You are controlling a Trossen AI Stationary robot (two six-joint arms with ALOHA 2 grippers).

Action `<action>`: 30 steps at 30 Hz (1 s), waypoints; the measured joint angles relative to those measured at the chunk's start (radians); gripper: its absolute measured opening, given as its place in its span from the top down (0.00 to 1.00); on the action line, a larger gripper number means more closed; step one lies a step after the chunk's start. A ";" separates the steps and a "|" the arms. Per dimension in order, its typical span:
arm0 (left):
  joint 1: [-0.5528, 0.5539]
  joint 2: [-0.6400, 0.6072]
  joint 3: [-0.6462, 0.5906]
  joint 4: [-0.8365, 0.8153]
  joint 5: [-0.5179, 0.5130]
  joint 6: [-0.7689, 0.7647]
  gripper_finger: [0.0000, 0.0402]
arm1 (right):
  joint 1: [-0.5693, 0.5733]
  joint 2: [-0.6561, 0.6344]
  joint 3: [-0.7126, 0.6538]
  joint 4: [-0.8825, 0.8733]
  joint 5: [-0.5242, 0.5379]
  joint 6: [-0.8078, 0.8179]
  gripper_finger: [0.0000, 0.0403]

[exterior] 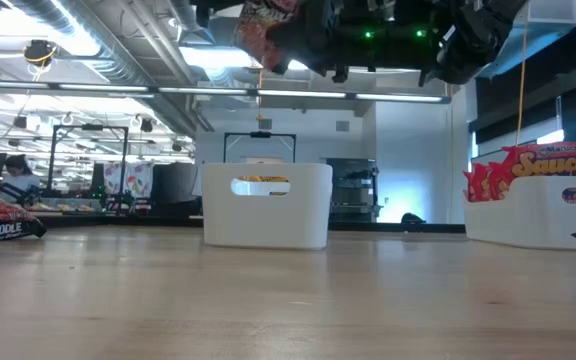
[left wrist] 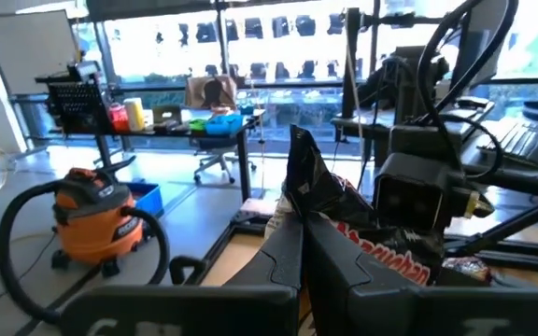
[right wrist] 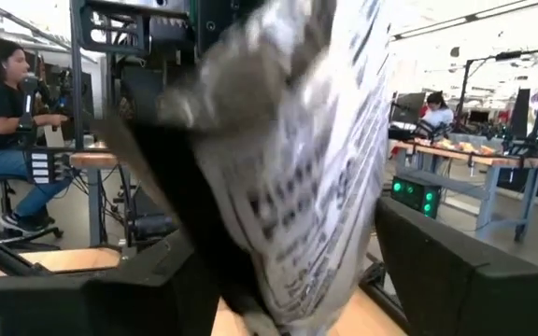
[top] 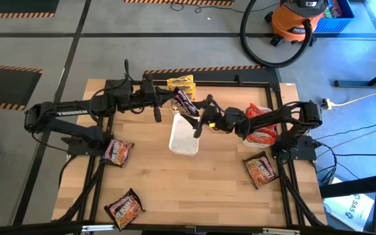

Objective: Sort Maruchan noodles
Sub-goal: Put the black noodle pack into the bottom left white bin

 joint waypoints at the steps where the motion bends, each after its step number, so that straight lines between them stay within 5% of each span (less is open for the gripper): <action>1: 0.000 0.003 0.000 0.010 0.011 0.000 1.00 | 0.000 0.000 0.001 -0.002 0.001 -0.007 0.40; 13: 0.000 0.004 0.000 0.003 0.033 0.047 0.93 | 0.000 0.000 0.001 -0.048 -0.001 -0.090 0.90; 22: 0.001 0.003 0.000 0.025 -0.079 0.133 0.85 | 0.000 -0.073 0.000 -0.234 0.046 -0.152 0.88; 30: 0.004 0.003 0.000 -0.088 -0.115 0.129 0.72 | 0.000 -0.267 -0.001 -0.730 0.051 -0.144 0.92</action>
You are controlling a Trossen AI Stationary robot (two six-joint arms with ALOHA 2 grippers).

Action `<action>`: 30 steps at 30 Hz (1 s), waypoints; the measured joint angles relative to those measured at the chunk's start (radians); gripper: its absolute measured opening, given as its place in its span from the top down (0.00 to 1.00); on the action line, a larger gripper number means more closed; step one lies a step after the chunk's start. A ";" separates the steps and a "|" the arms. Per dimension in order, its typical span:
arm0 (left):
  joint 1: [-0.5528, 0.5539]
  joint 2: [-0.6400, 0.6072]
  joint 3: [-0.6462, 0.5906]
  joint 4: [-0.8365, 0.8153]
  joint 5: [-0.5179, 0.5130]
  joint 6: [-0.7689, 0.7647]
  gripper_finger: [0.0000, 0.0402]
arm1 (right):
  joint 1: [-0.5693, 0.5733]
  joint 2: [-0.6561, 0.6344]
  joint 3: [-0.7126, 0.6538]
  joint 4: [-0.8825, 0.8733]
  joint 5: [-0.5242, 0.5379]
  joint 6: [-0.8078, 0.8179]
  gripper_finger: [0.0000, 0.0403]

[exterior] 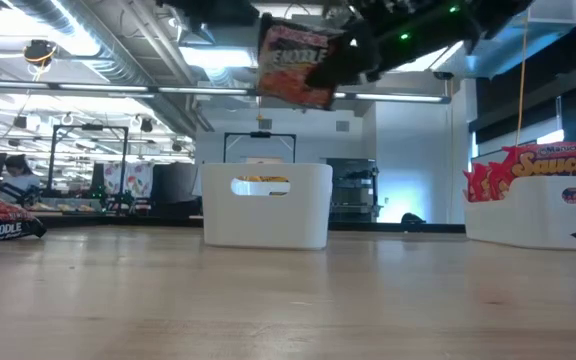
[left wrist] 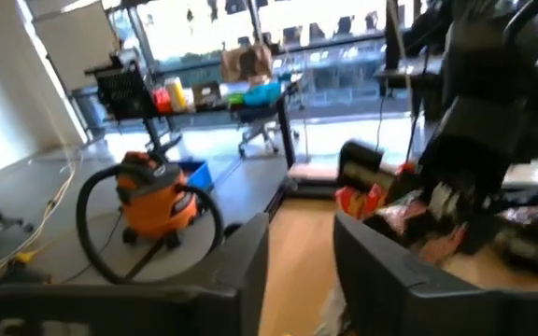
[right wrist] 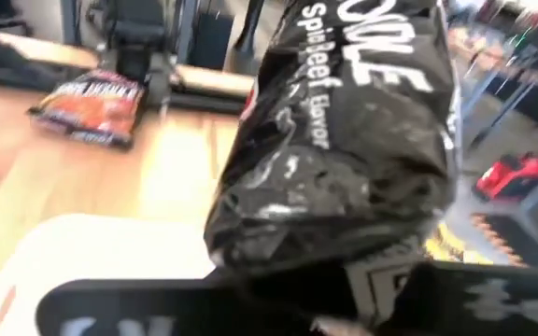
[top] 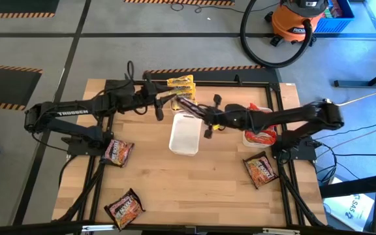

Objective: Sort Maruchan noodles
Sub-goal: Put the black noodle pack into the bottom left white bin

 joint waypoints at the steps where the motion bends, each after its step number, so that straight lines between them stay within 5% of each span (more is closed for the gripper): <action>1: 0.002 0.000 0.000 -0.011 -0.001 0.001 0.68 | 0.000 -0.021 0.000 -0.050 -0.015 0.016 0.91; 7: -0.007 0.020 0.000 -0.084 -0.169 -0.094 0.51 | 0.000 -0.065 0.000 -0.266 -0.133 0.066 0.93; 14: -0.014 0.044 0.000 -0.106 -0.173 -0.081 0.50 | 0.000 -0.054 -0.001 -0.297 -0.132 0.074 0.92; 22: -0.035 0.053 0.000 -0.088 -0.091 -0.011 0.48 | 0.000 -0.055 0.000 -0.306 -0.154 0.087 0.92; 30: -0.041 0.130 0.085 -0.163 0.130 -0.044 0.30 | 0.000 -0.055 0.000 -0.306 -0.158 0.095 0.93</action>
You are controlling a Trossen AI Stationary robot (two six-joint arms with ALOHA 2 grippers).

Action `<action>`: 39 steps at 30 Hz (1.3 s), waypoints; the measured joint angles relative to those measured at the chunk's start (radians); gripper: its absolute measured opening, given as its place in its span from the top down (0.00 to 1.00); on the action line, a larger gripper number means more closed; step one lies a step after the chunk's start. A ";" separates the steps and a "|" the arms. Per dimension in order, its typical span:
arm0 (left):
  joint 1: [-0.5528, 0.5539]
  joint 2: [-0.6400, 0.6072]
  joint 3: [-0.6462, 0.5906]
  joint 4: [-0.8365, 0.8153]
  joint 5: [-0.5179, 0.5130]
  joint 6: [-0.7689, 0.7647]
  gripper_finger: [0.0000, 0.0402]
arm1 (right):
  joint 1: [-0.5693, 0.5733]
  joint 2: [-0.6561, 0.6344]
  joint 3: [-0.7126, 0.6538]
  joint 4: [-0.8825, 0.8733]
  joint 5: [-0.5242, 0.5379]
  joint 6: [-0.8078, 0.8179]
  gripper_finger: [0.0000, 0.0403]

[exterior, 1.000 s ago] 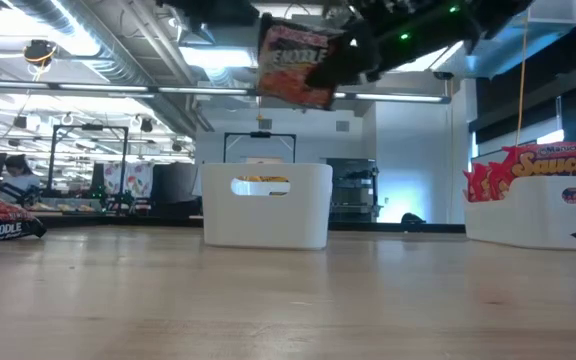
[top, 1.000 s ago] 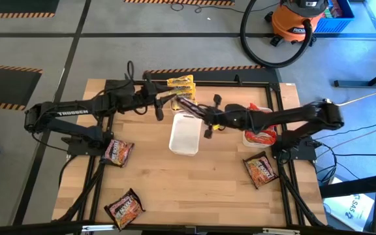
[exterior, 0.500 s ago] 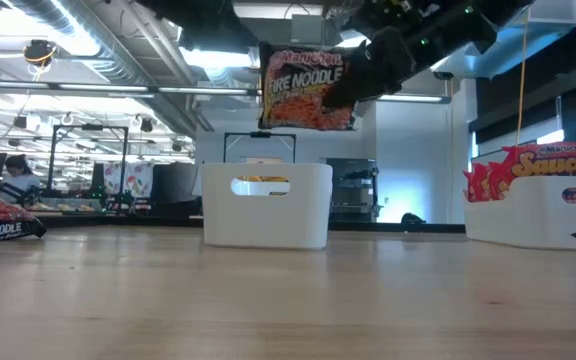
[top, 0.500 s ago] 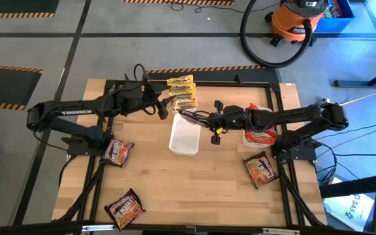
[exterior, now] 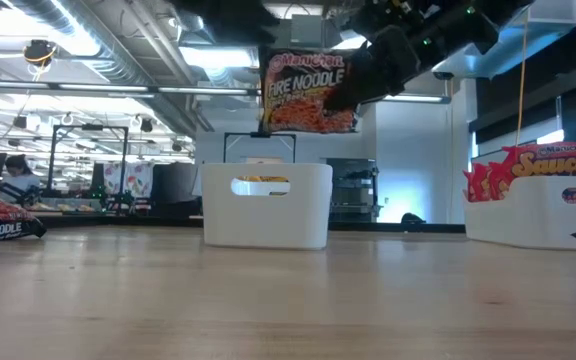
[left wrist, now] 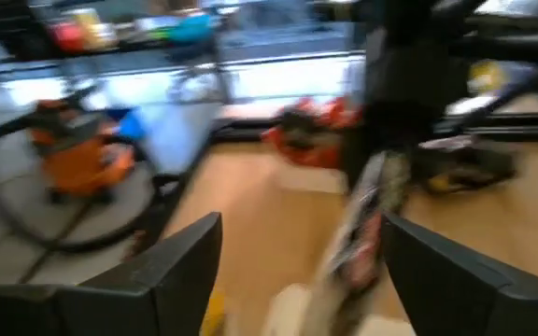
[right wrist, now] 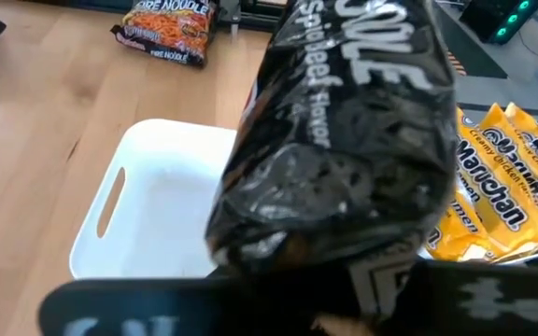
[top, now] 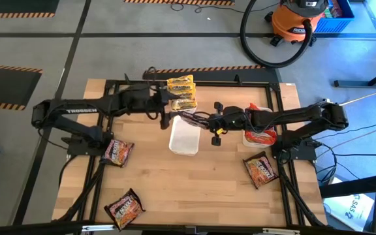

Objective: Sort Maruchan noodles
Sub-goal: Put the black noodle pack into the bottom left white bin

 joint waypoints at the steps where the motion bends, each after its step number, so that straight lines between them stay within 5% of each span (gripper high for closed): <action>1: 0.000 0.020 0.040 -0.035 0.044 0.003 0.28 | 0.000 0.000 0.000 -0.001 0.000 0.003 0.93; 4: -0.002 0.093 0.165 -0.206 0.133 0.014 0.25 | 0.000 0.000 0.000 -0.005 -0.012 0.021 0.92; 11: -0.026 0.308 0.480 -0.574 0.129 0.074 0.26 | 0.000 0.000 0.000 -0.006 -0.032 0.028 0.93; 19: -0.043 0.508 0.728 -0.778 0.100 0.111 0.26 | 0.000 0.000 0.000 -0.009 -0.034 0.035 0.92; 33: -0.044 0.584 0.733 -0.825 0.102 0.152 0.27 | 0.000 0.000 0.000 -0.013 -0.034 0.035 0.92; 39: -0.044 0.584 0.733 -0.821 0.102 0.154 0.39 | 0.000 0.000 0.000 -0.012 -0.034 0.032 0.92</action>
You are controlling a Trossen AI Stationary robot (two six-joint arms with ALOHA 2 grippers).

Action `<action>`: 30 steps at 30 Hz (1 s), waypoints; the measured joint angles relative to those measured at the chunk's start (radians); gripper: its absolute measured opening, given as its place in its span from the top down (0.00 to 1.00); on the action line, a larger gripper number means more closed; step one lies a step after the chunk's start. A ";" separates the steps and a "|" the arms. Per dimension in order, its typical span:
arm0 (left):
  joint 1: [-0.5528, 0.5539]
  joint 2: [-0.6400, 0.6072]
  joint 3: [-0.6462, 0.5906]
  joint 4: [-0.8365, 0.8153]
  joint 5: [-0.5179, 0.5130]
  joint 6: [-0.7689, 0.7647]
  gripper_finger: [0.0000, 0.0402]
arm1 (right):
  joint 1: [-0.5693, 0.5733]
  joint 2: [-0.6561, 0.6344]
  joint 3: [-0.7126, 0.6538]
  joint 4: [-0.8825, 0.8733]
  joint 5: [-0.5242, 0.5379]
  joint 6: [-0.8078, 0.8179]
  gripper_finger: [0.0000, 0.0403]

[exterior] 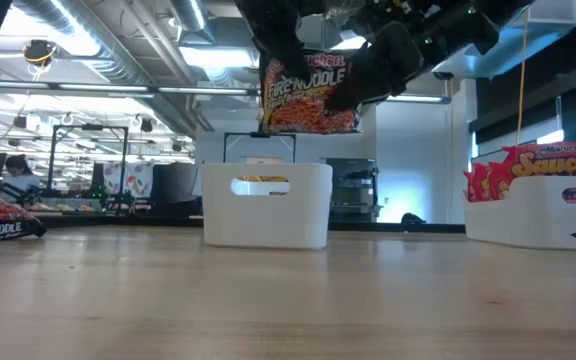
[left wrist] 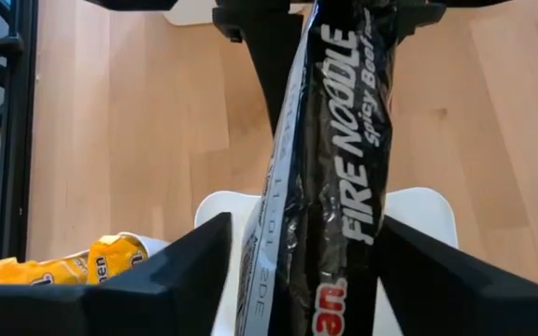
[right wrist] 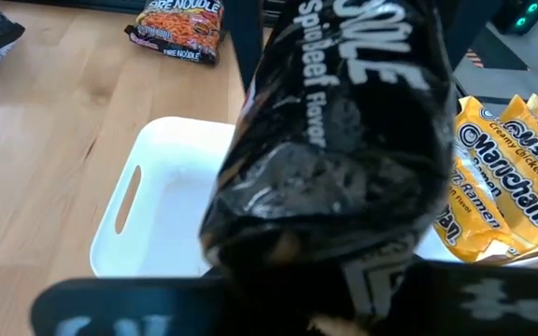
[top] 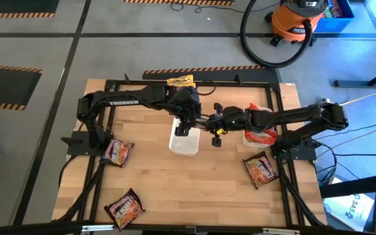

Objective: Sort Maruchan noodles
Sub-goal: Put the black noodle pack into the bottom left white bin

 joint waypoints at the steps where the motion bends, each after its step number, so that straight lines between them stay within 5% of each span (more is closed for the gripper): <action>1: 0.000 0.000 0.000 0.001 0.000 0.002 0.42 | 0.000 0.000 0.000 0.001 0.000 0.000 0.91; 12: 0.000 -0.002 0.000 0.007 0.006 0.027 0.72 | 0.000 0.001 0.000 0.021 -0.010 0.001 0.88; 23: 0.035 -0.070 -0.001 -0.082 0.011 0.009 0.74 | 0.000 -0.110 0.003 -0.154 0.040 -0.006 0.62; 30: 0.118 -0.151 -0.195 0.072 0.115 0.021 0.74 | 0.000 -0.116 -0.021 -0.195 0.044 -0.004 0.59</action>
